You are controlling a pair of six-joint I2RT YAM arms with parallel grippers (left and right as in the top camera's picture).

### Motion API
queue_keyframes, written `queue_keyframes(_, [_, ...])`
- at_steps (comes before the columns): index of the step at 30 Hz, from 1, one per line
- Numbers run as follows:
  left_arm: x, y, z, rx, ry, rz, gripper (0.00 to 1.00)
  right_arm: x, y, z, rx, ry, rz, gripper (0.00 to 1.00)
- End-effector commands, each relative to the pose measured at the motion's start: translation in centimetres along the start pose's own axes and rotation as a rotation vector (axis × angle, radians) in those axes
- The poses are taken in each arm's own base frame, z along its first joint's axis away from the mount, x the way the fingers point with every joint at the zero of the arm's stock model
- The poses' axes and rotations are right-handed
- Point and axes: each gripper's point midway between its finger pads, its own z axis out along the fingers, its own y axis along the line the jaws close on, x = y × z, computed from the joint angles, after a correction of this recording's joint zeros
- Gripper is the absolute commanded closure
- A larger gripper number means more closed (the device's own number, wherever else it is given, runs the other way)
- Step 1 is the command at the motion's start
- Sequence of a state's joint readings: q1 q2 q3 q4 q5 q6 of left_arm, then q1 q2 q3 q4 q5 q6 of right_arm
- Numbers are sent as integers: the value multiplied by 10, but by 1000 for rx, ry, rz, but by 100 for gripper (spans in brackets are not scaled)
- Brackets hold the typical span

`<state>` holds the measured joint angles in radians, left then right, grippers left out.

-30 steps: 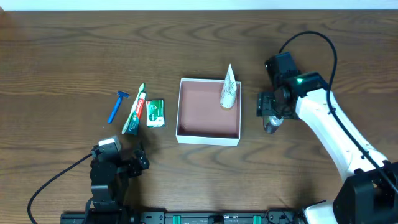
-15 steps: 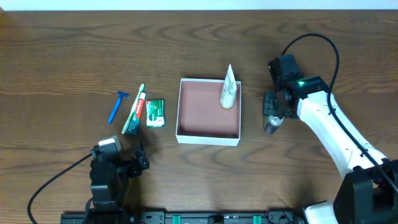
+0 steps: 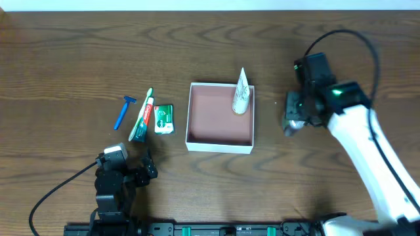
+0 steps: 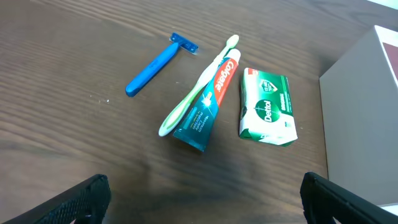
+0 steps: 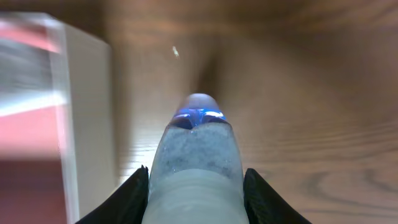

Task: Pack container
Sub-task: 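Move the right gripper to the dark soap bottle and grasp it, then place the soap bottle in the box and withdraw the right gripper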

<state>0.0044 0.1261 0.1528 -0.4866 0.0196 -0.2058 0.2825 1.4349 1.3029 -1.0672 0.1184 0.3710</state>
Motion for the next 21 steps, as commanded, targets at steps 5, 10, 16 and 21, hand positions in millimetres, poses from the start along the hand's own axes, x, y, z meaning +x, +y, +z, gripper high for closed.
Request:
queue_keyframes(5, [5, 1, 2, 0, 8, 3, 2, -7, 49, -114, -278, -178, -90, 73])
queue_keyframes(10, [5, 1, 2, 0, 8, 3, 2, 20, 90, -124, -402, -113, -150, 74])
queue_keyframes(16, [5, 1, 2, 0, 8, 4, 2, 27, 121, -106, -385, -78, -190, 75])
queue_keyframes(21, [5, 1, 2, 0, 8, 3, 2, 21, 122, -63, -238, -31, -154, 75])
